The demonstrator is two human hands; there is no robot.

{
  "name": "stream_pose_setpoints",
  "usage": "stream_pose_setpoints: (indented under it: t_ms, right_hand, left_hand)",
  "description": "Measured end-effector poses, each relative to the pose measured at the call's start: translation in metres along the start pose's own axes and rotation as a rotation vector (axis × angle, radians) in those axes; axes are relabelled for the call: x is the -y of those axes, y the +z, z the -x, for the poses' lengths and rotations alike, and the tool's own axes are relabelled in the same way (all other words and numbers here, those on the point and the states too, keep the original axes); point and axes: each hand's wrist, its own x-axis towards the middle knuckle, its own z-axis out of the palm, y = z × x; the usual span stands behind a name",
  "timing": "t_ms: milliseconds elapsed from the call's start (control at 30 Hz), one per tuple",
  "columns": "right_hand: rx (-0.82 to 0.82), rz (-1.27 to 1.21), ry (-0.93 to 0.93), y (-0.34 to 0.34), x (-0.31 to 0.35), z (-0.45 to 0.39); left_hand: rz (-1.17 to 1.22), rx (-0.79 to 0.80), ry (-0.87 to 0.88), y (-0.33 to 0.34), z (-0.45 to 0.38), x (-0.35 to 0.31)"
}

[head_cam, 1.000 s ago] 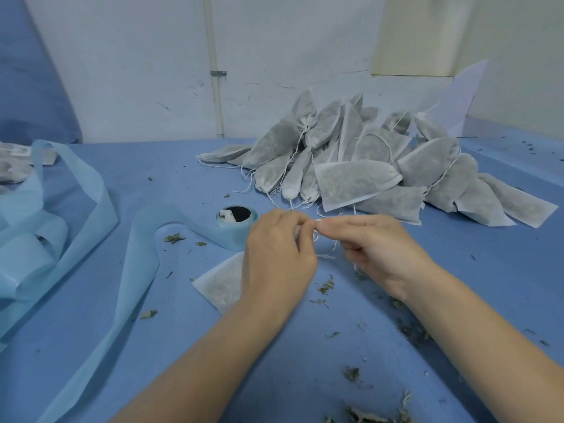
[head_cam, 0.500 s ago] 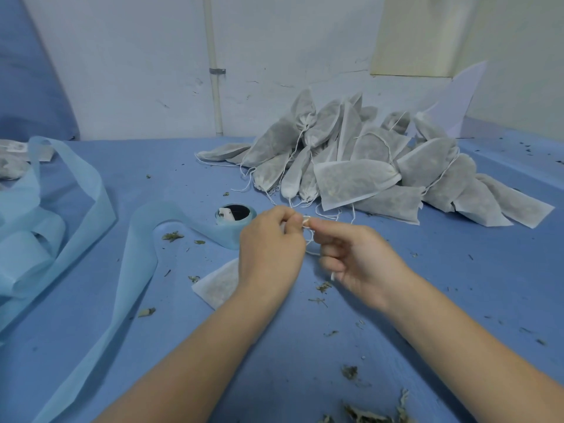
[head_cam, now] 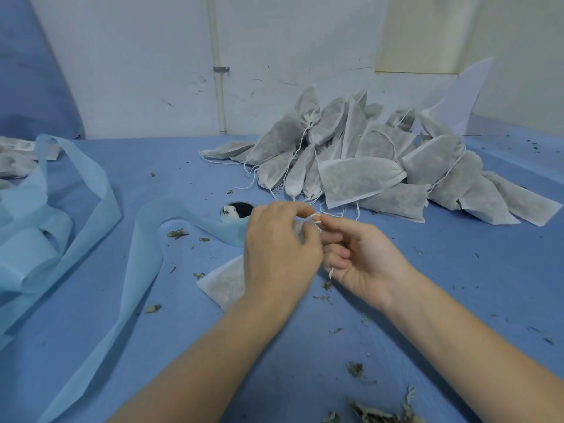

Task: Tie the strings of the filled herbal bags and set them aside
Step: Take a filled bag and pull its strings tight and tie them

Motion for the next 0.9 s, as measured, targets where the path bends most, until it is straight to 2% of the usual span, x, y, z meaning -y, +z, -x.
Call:
stream_pose_setpoints:
  t_ms: [133,200,300,367,467,633,767,900]
  right_hand:
    - [-0.127,0.068,-0.106,-0.003,0.001,-0.001]
    - [-0.194,0.237,-0.215,-0.003,-0.001,0.001]
    - [-0.248,0.529,-0.379,-0.003,-0.002,0.005]
    - [-0.239,0.605,-0.436,-0.003,-0.001,0.006]
    - [-0.185,0.606,-0.463,-0.006,0.002,0.006]
    - [-0.08,0.531,-0.52,-0.003,-0.002,0.004]
    - [-0.008,0.467,-0.488,0.007,-0.008,0.002]
    - [-0.071,0.499,-0.514,0.008,-0.009,0.003]
  left_hand:
    - [-0.009,-0.017,0.024,-0.001,-0.004,0.001]
    - [-0.079,-0.009,0.081,-0.004,-0.006,0.003]
    - [-0.263,-0.059,0.255,-0.006,-0.006,0.005]
    - [-0.283,-0.061,0.292,-0.006,-0.007,0.007]
    - [-0.132,0.095,0.075,-0.007,-0.011,0.004]
    - [0.195,0.248,-0.279,-0.011,-0.018,-0.004]
    - [0.301,0.282,-0.346,-0.016,-0.021,-0.01]
    - [0.261,0.27,-0.381,-0.015,-0.026,-0.008]
